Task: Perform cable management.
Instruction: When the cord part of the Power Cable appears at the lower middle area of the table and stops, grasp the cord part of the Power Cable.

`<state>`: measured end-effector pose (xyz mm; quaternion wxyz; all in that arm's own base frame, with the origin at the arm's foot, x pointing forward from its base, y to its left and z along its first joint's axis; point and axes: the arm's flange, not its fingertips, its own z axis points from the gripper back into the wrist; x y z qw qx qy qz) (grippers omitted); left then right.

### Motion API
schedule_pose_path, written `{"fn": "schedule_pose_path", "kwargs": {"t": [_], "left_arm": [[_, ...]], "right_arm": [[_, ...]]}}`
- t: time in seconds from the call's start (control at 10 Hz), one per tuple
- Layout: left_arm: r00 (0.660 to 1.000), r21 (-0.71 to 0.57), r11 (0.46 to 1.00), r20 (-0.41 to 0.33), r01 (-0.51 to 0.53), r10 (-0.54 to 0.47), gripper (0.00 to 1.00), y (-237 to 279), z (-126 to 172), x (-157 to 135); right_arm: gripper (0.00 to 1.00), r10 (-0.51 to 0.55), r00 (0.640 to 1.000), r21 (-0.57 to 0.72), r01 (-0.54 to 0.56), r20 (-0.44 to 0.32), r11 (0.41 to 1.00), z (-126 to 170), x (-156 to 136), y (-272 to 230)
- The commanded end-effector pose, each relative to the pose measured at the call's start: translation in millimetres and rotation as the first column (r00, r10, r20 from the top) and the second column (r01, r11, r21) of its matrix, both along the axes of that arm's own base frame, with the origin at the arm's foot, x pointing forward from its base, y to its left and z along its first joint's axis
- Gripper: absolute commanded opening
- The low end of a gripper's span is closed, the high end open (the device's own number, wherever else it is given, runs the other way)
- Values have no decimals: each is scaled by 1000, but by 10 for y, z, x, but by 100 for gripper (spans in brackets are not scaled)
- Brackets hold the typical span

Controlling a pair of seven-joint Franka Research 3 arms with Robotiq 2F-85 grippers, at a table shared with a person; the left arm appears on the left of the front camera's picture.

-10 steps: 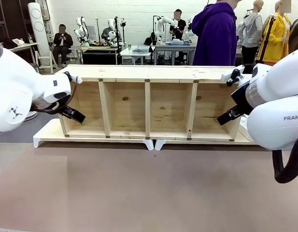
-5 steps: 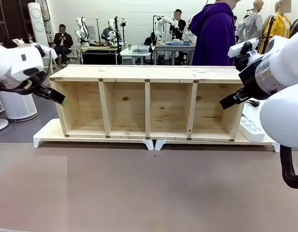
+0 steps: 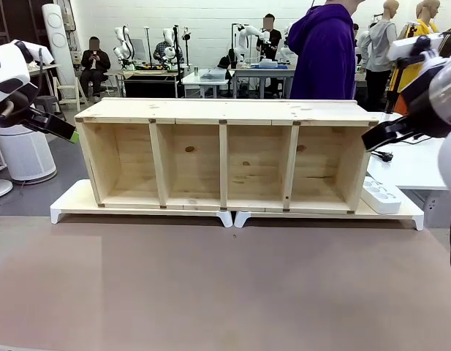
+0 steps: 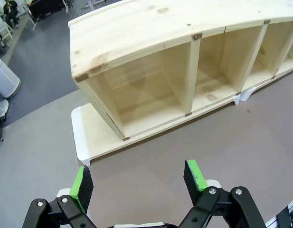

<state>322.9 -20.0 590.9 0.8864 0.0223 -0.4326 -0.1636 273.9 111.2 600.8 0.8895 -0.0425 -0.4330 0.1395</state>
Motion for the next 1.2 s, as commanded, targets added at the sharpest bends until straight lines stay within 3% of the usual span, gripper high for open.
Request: {"fn": "schedule_pose_path", "kwargs": {"t": [0.0, 0.1, 0.2, 0.3, 1.1], "left_arm": [[998, -37, 997, 13, 65, -64, 100, 178, -1770, -1195], [995, -29, 995, 5, 96, -96, 100, 162, -1799, -1158], [1000, -11, 1000, -5, 8, -8, 100, 46, -14, 11], [1000, -11, 1000, -5, 8, -8, 100, 46, -14, 11], [1000, -11, 1000, -5, 8, -8, 100, 46, -14, 11]], "right_arm": [[100, 46, 999, -6, -46, 1, 999, -1964, -1052, -907], [100, 86, 996, -25, -86, -28, 996, -2005, -998, -934], [100, 169, 985, -48, -171, -36, 984, -2015, -917, -906], [100, 22, 1000, -5, -22, -21, 1000, 29, 20, -238], [100, 22, 1000, -5, -22, -21, 1000, 29, 20, -238]]}}
